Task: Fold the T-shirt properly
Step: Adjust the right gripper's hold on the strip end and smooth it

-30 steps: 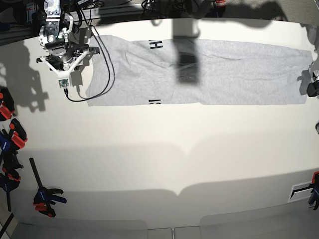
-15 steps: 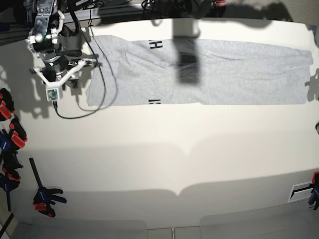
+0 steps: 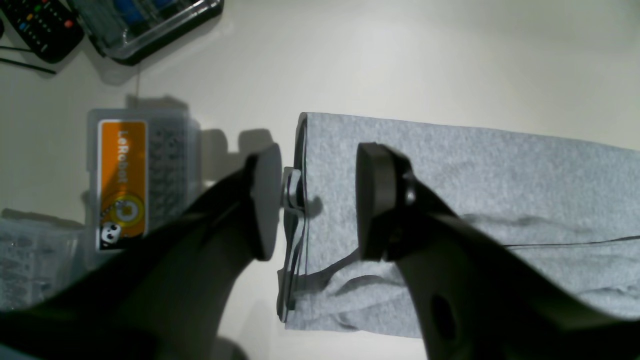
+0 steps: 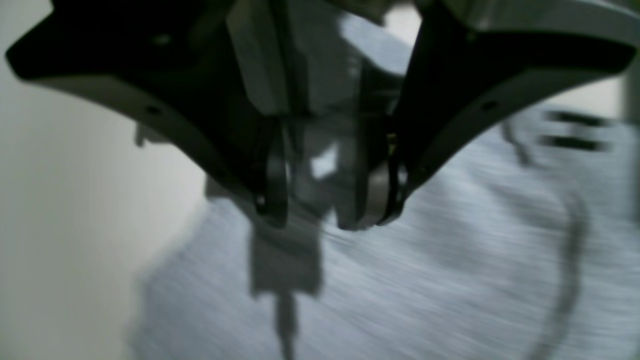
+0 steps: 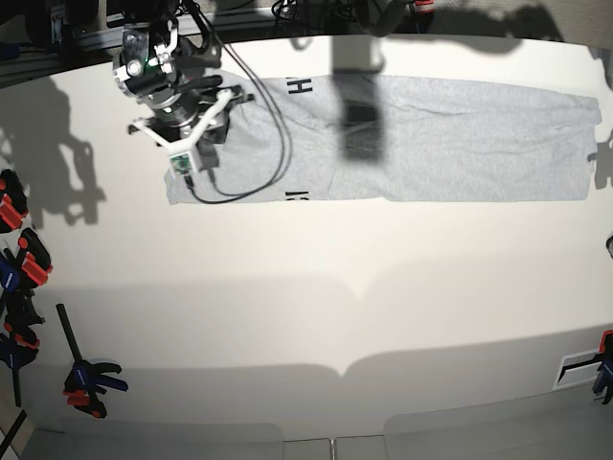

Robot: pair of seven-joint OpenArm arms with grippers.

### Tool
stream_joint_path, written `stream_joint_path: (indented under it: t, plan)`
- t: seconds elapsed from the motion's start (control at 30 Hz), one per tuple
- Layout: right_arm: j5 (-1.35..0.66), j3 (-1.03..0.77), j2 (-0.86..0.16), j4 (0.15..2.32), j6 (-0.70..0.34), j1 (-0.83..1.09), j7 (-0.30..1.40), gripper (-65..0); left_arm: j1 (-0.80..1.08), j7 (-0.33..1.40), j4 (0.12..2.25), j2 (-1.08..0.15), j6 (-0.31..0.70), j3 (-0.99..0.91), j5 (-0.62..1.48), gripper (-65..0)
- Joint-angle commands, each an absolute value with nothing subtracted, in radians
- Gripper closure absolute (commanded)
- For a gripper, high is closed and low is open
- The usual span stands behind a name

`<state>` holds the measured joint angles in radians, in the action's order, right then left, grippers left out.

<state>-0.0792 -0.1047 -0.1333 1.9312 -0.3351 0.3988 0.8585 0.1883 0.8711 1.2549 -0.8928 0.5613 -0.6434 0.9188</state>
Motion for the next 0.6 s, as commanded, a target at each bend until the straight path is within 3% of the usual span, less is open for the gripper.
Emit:
stream_joint_path:
  t: [0.0,0.27,0.47,0.57]
  plan:
    - [-0.058,-0.117,-0.139,1.935,-0.316,0.395,0.851,-21.6,0.180,0.850,1.271,-0.929,0.567,-0.654,0.933,-22.9]
    - [-0.028,-0.241,-0.153,1.887,-0.314,0.396,0.852,-21.6,0.180,0.851,1.271,-0.929,0.568,-0.654,0.948,-23.5]
    - [-0.030,-0.305,-0.227,1.887,-0.313,0.397,0.853,-21.6,0.180,0.851,1.271,-0.929,0.568,-0.654,0.954,-33.1]
    - [-0.033,-0.308,-0.247,1.887,-0.313,0.396,0.853,-21.6,0.180,0.851,1.271,-0.929,0.567,-0.654,0.955,-33.6]
